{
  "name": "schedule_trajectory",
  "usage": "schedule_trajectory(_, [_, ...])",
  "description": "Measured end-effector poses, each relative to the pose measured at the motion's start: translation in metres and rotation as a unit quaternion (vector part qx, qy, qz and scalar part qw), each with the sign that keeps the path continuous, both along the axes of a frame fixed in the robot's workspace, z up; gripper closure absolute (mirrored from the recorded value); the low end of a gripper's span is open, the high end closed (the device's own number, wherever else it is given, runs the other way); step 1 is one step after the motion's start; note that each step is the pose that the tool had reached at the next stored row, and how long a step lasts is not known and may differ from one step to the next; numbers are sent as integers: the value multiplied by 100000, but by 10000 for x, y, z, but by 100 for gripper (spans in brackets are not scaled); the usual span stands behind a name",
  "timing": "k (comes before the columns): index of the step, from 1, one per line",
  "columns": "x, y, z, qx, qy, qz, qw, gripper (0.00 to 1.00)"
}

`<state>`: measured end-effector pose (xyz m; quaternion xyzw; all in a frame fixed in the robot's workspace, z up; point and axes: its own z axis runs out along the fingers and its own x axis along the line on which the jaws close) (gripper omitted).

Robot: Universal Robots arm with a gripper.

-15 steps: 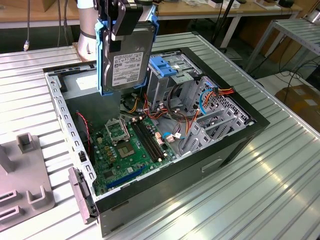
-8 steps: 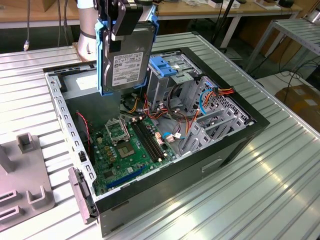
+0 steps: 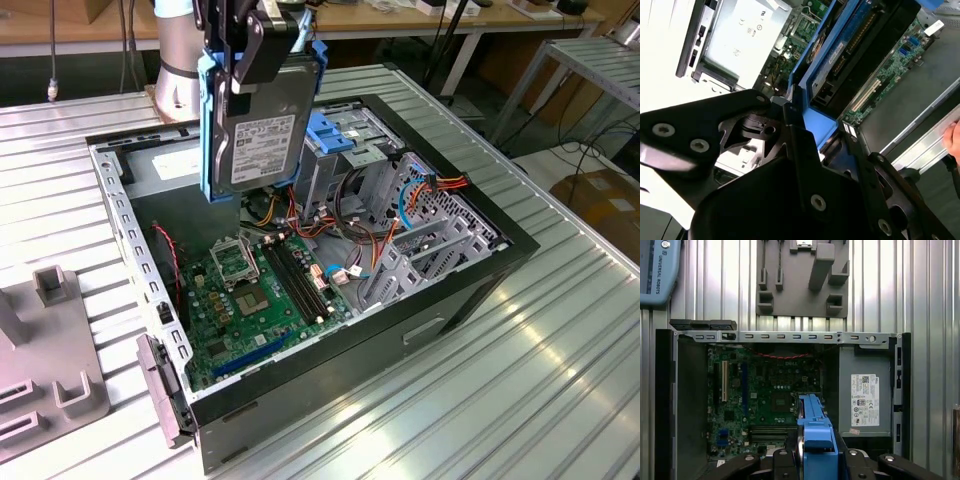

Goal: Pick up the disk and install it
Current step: 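Insert the disk into the insertion slot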

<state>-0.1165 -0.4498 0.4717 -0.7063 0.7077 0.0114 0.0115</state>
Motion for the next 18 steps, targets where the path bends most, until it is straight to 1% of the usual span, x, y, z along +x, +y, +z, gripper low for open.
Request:
schedule_trajectory(4, [0, -110, -1, -9, 3, -2, 100000, 63])
schedule_trajectory(8, [0, -179, -3, 0, -1, 0, 100000, 63])
schedule_trajectory(13, [0, -254, -4, -5, 2, -3, 100000, 63])
schedule_trajectory(16, [0, -279, -4, -8, 3, -1, 100000, 63])
schedule_trajectory(18, [8, -284, -4, -3, 1, 3, 100000, 63])
